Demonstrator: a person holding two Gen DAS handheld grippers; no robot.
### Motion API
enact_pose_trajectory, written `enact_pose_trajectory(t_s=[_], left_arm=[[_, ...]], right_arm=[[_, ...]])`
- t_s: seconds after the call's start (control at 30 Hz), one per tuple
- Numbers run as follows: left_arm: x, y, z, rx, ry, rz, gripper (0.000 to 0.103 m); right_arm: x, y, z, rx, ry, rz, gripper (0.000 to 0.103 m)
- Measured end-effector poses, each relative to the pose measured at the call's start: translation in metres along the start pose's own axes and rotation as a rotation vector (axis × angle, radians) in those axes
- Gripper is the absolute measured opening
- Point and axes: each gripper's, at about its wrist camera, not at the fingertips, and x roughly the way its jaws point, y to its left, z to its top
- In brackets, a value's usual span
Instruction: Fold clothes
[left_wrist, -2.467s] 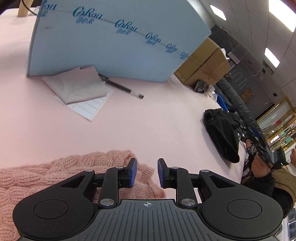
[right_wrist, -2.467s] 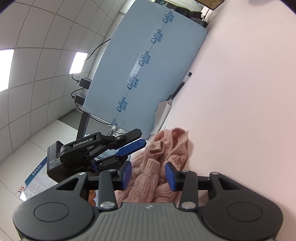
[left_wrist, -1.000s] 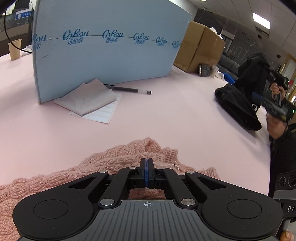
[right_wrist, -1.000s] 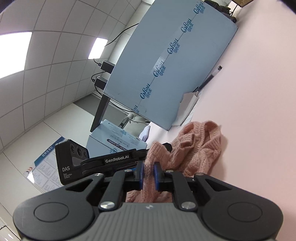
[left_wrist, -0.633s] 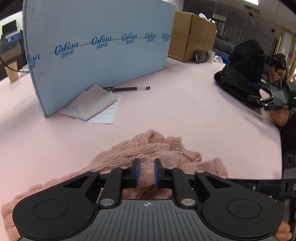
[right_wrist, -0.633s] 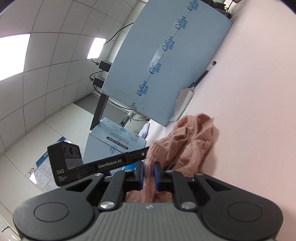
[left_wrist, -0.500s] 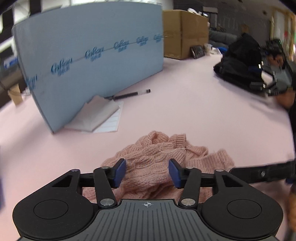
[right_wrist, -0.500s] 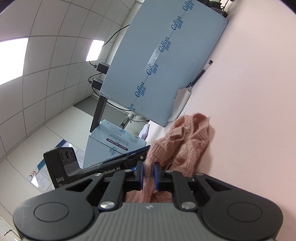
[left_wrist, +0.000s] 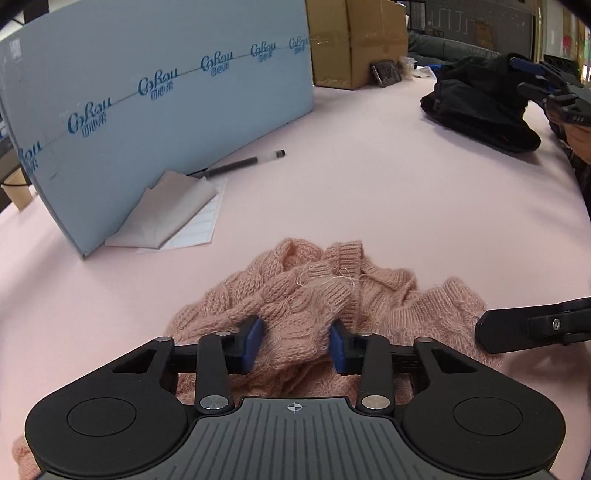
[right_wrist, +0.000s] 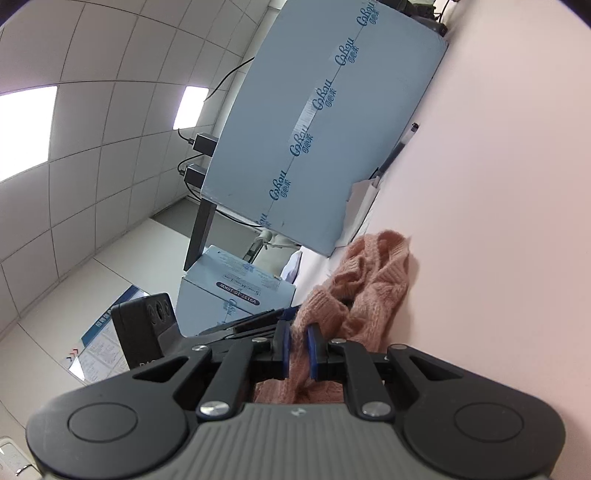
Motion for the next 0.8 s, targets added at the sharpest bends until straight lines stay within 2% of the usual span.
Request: enact_pose_trajectory(t_s=[0.13,0.4,0.63,0.8], left_arm=[[-0.005,0.012,0.001,-0.078,-0.023,-0.04,0.01],[-0.022,0.036,-0.005,-0.232,-0.093,-0.128,0.009],[-0.072,0.066,-0.008,-0.346,-0.236,-0.168,0.009],[-0.134,0.11,-0.032,-0.452,-0.358,-0.123,0.009]], right_arm=[[0.002,0.0,0.001,-0.002,0.004,-0.004,0.013],[0.003,0.005,0.002,0.014,-0.005,0.028,0.01],[0.011,0.016,0.007,0.056,0.012,0.115,0.008],[0.034,0.063,0.007,-0.012,0.088,0.219,0.008]])
